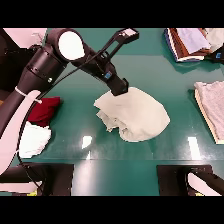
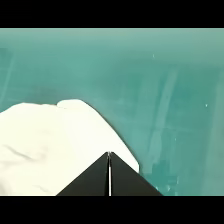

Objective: Fold the shirts.

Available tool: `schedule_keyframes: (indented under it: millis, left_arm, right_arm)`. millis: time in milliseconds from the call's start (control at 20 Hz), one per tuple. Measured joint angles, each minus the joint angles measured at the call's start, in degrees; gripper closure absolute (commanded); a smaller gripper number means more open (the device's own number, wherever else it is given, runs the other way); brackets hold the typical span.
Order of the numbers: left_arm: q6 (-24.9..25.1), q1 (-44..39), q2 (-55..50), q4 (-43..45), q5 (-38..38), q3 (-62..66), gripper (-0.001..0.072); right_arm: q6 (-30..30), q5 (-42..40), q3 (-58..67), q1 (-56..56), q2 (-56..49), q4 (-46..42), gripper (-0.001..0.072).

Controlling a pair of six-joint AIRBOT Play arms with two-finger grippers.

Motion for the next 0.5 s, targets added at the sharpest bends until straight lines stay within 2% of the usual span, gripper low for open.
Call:
schedule_keyframes:
  millis: [350, 500]
  left_arm:
    - [-0.9, 14.1, -4.7, -2.5, 5.4, -9.7, 0.0040]
    - [1.1, 18.2, -10.3, -6.3, 6.8, -12.7, 0.0040]
  right_arm:
    - [0.0, 0.6, -4.2, 0.0, 0.0, 0.1, 0.0693]
    - [0.0, 0.9, -6.4, 0.0, 0.0, 0.1, 0.0693]
